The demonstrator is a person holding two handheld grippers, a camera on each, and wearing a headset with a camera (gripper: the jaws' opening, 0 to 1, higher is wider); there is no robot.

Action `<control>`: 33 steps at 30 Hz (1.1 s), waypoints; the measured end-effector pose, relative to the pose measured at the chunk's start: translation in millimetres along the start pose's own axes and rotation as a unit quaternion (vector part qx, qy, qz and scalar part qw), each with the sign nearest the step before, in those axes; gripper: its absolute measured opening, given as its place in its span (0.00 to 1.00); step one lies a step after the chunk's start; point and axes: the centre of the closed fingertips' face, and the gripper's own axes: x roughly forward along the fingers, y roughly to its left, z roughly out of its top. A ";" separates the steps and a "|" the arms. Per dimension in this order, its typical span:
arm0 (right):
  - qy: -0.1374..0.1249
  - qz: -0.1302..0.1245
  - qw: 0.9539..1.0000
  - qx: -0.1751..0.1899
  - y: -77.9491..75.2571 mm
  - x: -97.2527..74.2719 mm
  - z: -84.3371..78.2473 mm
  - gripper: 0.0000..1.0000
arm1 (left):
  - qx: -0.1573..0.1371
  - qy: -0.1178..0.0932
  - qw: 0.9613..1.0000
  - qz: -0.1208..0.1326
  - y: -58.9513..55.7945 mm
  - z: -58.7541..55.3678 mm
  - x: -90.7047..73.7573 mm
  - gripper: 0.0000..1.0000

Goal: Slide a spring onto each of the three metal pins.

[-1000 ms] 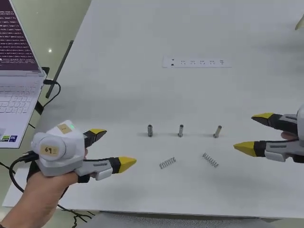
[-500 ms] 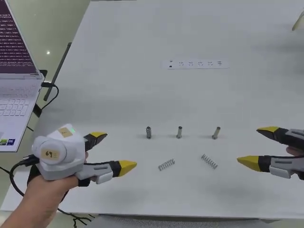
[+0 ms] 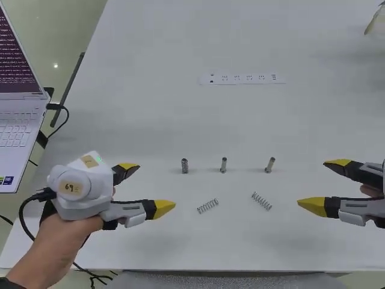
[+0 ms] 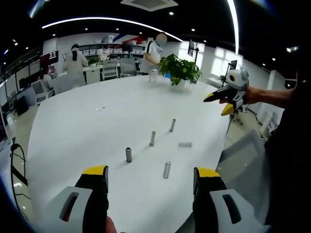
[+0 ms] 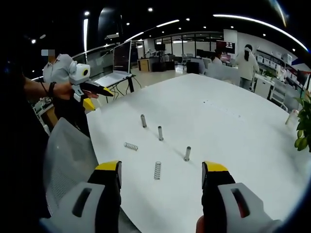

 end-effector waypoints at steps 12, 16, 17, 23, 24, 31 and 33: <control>0.000 0.001 1.000 0.007 5.1 -3.5 -5.7 0.67 | 0.017 0.015 0.999 -0.028 -7.1 3.1 27.7 0.67; 0.002 0.001 1.000 0.010 6.4 -4.4 -8.5 0.68 | 0.023 0.021 0.999 -0.039 -10.9 3.6 36.8 0.67; 0.001 0.001 1.000 0.011 6.4 -4.7 -8.9 0.68 | 0.024 0.022 0.999 -0.040 -11.3 3.6 38.4 0.67; 0.002 -0.001 1.000 0.015 6.5 -7.4 -12.1 0.68 | 0.037 0.034 0.997 -0.053 -16.6 -0.9 49.9 0.67; 0.001 -0.001 1.000 0.016 6.8 -7.6 -12.2 0.68 | 0.038 0.037 0.997 -0.056 -18.2 -2.1 52.4 0.67; 0.002 -0.001 1.000 0.022 10.4 -8.1 -15.0 0.68 | 0.038 0.046 0.996 -0.071 -26.1 -6.6 63.5 0.67; 0.003 0.000 1.000 0.023 11.6 -8.1 -15.8 0.68 | 0.040 0.049 0.995 -0.074 -27.0 -8.7 66.8 0.67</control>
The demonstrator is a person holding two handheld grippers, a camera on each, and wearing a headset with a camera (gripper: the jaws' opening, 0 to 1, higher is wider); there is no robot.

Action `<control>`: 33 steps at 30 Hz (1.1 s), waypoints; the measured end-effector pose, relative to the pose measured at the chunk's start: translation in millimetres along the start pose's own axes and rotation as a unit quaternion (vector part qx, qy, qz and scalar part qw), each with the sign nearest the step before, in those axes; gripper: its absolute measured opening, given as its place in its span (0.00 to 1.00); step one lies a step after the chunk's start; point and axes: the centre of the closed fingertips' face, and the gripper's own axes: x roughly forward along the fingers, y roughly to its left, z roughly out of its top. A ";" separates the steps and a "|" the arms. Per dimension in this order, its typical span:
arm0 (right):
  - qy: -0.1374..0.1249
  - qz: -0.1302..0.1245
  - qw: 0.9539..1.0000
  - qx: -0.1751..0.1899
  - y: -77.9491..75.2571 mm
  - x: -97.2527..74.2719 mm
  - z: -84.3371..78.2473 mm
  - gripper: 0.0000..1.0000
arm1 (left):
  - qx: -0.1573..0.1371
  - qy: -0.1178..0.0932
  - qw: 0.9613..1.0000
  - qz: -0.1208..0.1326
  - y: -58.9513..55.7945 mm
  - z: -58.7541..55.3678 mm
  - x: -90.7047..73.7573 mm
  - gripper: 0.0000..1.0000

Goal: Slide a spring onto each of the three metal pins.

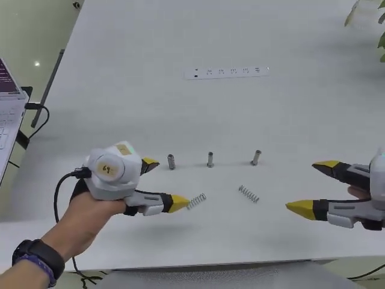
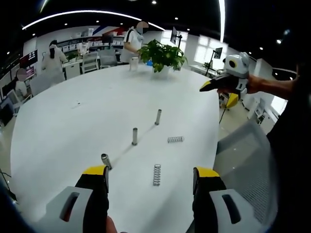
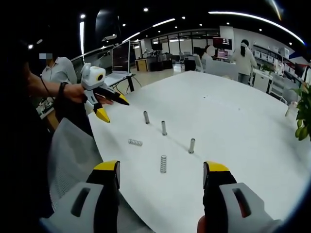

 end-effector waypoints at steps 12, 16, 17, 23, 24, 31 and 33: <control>0.006 -0.001 1.000 0.006 2.1 -4.4 -7.2 0.68 | -0.004 0.023 1.000 -0.016 -3.4 -17.1 24.0 0.64; 0.007 -0.003 1.000 0.009 2.4 -6.4 -9.6 0.67 | -0.007 0.031 0.999 -0.022 -6.5 -24.5 33.8 0.63; 0.007 -0.004 1.000 0.009 2.4 -6.9 -10.1 0.67 | -0.007 0.035 0.999 -0.023 -7.4 -27.1 36.9 0.63; 0.008 -0.007 1.000 0.014 1.5 -8.9 -12.9 0.67 | -0.015 0.045 0.999 -0.026 -8.0 -35.9 46.3 0.59; 0.009 -0.008 1.000 0.015 1.6 -9.0 -13.5 0.67 | -0.013 0.049 0.998 -0.027 -8.1 -38.6 48.6 0.58; 0.007 -0.009 1.000 0.017 1.3 -8.9 -13.0 0.66 | -0.015 0.061 0.998 -0.025 -8.1 -48.9 58.6 0.51; 0.009 -0.008 1.000 0.017 1.6 -8.9 -14.4 0.66 | -0.016 0.069 0.997 -0.020 -6.2 -55.1 62.4 0.49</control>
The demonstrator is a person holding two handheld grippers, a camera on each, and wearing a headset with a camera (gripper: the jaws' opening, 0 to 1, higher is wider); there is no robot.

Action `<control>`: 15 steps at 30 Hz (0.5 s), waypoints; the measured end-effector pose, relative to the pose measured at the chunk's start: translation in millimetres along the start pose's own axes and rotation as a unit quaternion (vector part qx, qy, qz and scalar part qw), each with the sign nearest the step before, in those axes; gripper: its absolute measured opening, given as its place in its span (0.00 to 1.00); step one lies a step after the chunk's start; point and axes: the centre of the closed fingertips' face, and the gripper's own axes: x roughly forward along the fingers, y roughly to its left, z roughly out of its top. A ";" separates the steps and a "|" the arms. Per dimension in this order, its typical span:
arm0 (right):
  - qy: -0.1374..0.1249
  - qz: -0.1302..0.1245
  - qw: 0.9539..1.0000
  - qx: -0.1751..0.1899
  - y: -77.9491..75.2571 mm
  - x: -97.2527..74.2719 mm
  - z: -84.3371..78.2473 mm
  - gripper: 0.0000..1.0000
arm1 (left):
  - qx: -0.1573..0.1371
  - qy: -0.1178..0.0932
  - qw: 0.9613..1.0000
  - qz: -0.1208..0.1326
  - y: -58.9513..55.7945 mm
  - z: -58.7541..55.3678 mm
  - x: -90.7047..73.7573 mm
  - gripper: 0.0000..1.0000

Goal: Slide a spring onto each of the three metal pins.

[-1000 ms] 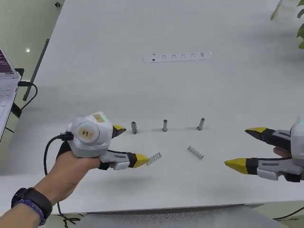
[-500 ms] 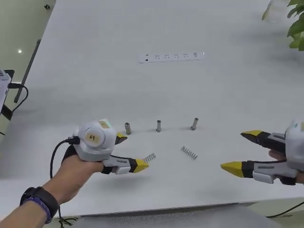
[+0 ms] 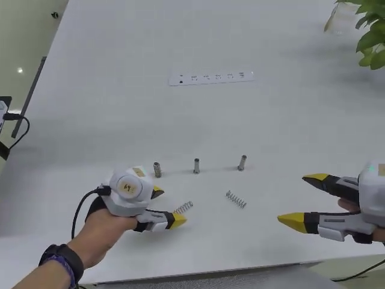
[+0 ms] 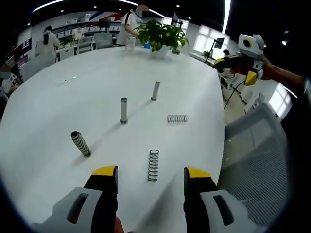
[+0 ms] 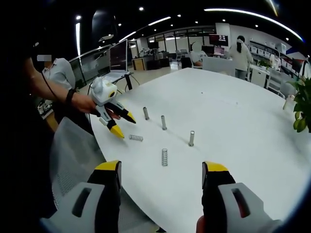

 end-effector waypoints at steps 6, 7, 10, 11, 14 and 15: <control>0.002 -0.002 1.000 0.002 -1.7 -2.4 -3.6 0.65 | 0.000 0.006 1.000 0.001 -1.5 -6.3 6.1 0.40; 0.002 -0.003 1.000 0.002 -1.8 -2.6 -4.0 0.65 | 0.000 0.007 1.000 0.001 -1.6 -6.9 7.3 0.38; 0.004 -0.004 1.000 0.003 -3.0 -3.1 -5.8 0.65 | 0.001 0.010 1.000 0.002 -2.6 -9.4 10.4 0.31; 0.003 -0.005 1.000 0.004 -3.3 -3.3 -6.2 0.65 | 0.005 0.017 1.000 0.008 -0.2 -12.2 11.5 0.29; 0.005 -0.005 1.000 0.004 -3.6 -3.9 -8.3 0.65 | 0.003 0.017 1.000 0.006 -2.0 -14.0 12.9 0.24; 0.006 -0.005 1.000 0.004 -3.8 -4.2 -8.8 0.64 | 0.005 0.018 1.000 0.007 -1.4 -15.0 13.4 0.23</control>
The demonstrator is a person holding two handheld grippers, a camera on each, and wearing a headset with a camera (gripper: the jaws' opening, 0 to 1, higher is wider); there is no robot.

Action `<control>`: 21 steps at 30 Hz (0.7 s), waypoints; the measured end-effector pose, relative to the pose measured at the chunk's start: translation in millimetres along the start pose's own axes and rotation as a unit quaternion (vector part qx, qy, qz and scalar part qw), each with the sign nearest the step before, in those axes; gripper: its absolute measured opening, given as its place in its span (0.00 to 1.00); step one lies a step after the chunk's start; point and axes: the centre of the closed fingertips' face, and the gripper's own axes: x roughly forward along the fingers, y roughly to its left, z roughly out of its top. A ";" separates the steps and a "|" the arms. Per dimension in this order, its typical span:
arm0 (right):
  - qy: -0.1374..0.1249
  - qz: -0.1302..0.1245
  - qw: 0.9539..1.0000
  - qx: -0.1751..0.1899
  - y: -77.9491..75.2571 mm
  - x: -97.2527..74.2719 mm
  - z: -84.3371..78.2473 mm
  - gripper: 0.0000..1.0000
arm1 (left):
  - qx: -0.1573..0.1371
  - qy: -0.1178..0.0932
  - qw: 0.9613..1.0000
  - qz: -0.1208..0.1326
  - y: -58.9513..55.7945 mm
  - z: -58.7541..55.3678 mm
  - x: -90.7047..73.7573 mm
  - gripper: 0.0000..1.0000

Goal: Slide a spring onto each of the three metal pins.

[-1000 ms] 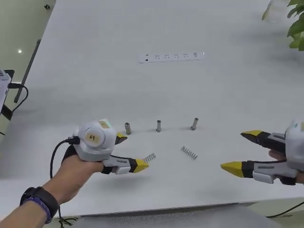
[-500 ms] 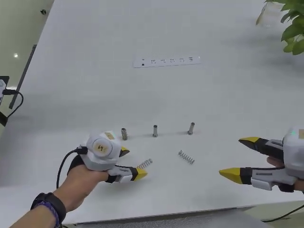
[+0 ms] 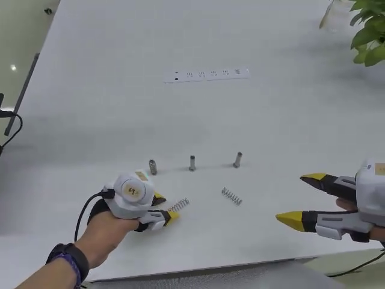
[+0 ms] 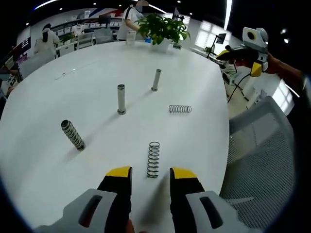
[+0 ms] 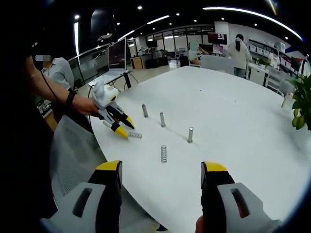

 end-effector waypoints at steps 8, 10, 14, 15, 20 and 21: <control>0.003 -0.001 1.000 0.001 0.5 -1.2 -2.5 0.65 | 0.005 0.009 1.000 0.001 -2.2 -5.8 5.4 0.16; 0.003 0.000 1.000 0.001 1.1 -1.2 -2.6 0.65 | 0.007 0.006 1.000 0.002 -3.3 -3.7 6.9 0.12; 0.004 0.000 1.000 0.001 1.6 -1.3 -3.7 0.65 | 0.021 0.008 1.000 0.008 -4.0 -2.4 10.8 0.03; 0.004 0.000 1.000 0.002 1.2 -1.4 -3.8 0.65 | 0.024 0.013 1.000 0.009 -4.9 -4.1 10.4 0.03; 0.004 0.000 1.000 0.001 -0.2 -2.0 -3.4 0.65 | 0.019 0.014 1.000 0.006 -4.3 -3.2 8.4 0.03; 0.005 0.000 1.000 0.001 -0.1 -1.8 -3.4 0.65 | 0.018 0.015 1.000 0.005 -4.6 -3.7 7.7 0.03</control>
